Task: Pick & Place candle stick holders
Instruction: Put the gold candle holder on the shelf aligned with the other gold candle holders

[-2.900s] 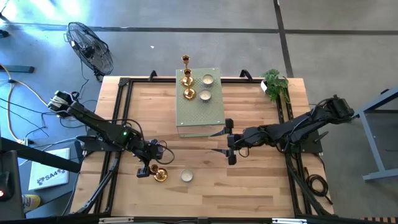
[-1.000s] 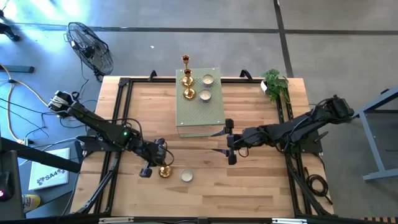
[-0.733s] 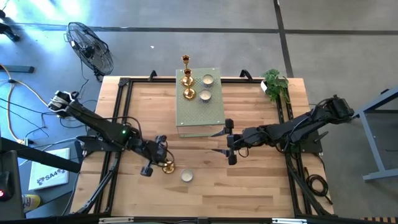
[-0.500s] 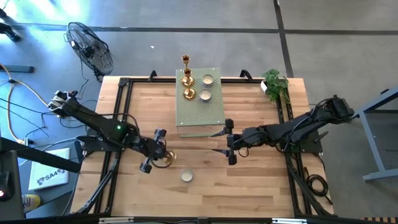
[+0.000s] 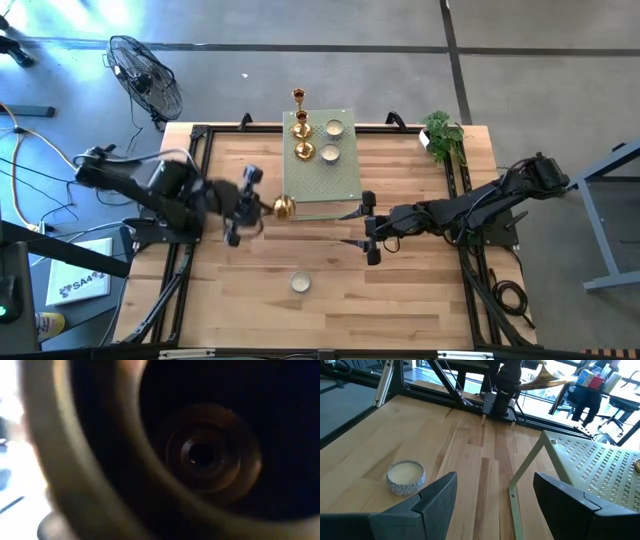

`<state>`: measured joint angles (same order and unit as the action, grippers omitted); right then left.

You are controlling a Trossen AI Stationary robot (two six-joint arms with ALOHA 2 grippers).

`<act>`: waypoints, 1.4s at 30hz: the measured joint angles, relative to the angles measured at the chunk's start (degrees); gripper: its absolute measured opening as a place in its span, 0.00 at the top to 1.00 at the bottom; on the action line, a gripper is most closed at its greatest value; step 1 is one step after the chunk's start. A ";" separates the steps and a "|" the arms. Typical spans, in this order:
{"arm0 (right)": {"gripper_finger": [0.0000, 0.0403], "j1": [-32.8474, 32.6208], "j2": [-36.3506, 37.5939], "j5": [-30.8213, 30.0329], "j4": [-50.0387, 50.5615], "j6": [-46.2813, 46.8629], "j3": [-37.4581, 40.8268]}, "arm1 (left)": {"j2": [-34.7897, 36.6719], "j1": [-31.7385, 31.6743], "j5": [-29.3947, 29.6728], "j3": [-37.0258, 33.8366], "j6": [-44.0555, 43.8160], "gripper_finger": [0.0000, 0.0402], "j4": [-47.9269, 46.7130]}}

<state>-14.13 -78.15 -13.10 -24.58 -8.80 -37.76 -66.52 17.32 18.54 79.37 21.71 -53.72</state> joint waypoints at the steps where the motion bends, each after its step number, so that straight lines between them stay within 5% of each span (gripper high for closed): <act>1: 0.36 -0.03 0.00 0.00 0.00 0.00 0.00 | 0.00 -1.74 0.00 0.92 1.29 0.98 -0.94; 4: 0.36 -0.13 0.00 0.01 0.00 -0.01 0.00 | -0.04 -7.77 -1.67 2.78 4.64 0.98 -1.26; 18: 0.36 -0.14 0.00 0.63 1.32 0.00 0.00 | -9.76 -33.49 -28.42 7.49 15.16 0.98 -0.61; 30: 0.36 -0.15 0.00 1.29 2.50 0.28 0.00 | -19.66 -38.07 -34.04 9.60 17.08 0.98 -1.06; 42: 0.36 -0.11 0.00 1.29 4.46 1.33 0.00 | -20.49 -37.94 -31.90 9.45 16.67 0.86 -0.28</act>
<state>-14.24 -78.15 -11.81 -20.12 -7.46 -37.76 -87.01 -20.62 -13.36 88.82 38.38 -53.99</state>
